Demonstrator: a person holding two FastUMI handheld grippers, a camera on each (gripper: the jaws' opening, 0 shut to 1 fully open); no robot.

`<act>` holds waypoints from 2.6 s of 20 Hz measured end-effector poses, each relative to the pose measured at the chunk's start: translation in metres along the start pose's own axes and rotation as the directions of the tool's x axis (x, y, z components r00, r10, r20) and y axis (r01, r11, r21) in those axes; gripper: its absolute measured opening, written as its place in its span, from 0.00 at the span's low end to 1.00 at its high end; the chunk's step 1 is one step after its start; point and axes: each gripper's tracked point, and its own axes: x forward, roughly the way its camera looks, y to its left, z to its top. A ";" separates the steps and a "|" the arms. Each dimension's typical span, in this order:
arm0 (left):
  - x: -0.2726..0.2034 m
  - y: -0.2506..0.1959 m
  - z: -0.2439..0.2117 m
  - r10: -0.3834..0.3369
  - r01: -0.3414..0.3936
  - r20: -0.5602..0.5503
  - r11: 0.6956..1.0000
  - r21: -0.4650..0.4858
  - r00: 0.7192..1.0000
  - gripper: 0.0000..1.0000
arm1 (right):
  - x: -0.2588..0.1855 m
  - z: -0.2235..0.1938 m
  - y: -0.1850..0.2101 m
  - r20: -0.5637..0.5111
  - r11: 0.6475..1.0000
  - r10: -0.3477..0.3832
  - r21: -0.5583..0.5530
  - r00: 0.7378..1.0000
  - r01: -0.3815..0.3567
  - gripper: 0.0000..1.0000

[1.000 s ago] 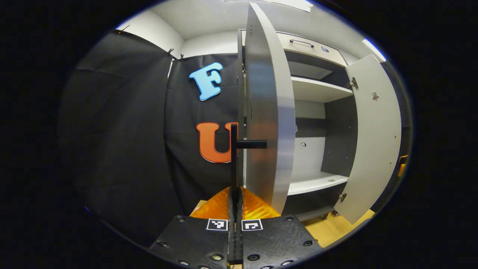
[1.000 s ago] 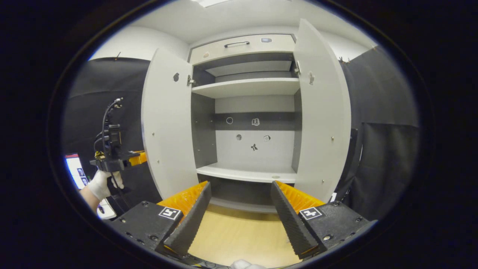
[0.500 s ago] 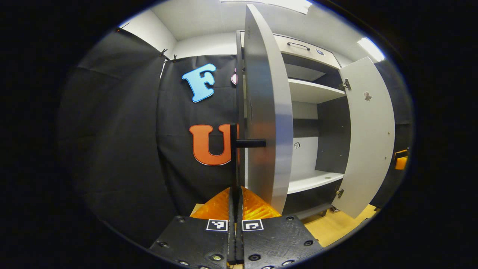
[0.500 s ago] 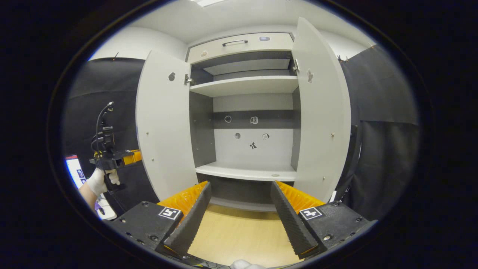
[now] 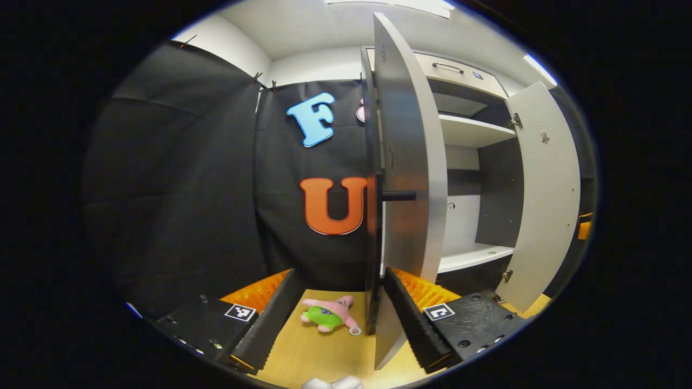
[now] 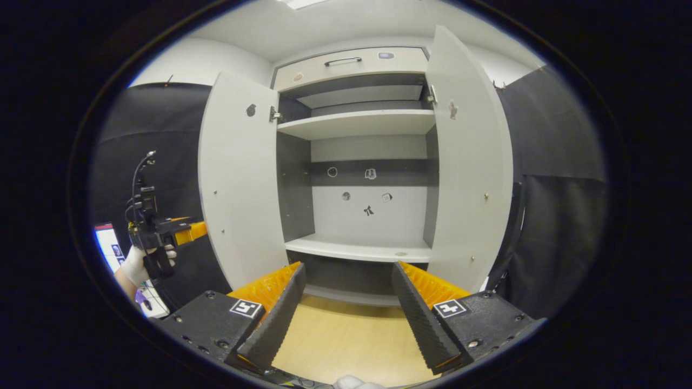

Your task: Open the right door of the double-door shoe cabinet with the right hand, and open the left door with the left hand.

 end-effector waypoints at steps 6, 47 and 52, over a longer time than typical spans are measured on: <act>-0.021 0.004 -0.005 0.035 -0.035 -0.010 0.998 0.047 0.999 1.00 | 0.003 0.000 0.005 -0.005 1.000 0.011 0.001 1.000 -0.011 1.00; -0.080 -0.172 0.040 -0.087 0.086 0.013 0.995 0.055 0.996 0.96 | -0.030 0.020 -0.090 0.066 0.940 -0.342 0.032 0.937 0.341 0.99; -0.080 -0.169 0.031 -0.088 0.088 -0.007 0.995 0.056 0.996 0.96 | -0.033 0.020 -0.090 0.070 0.935 -0.356 0.021 0.932 0.355 0.99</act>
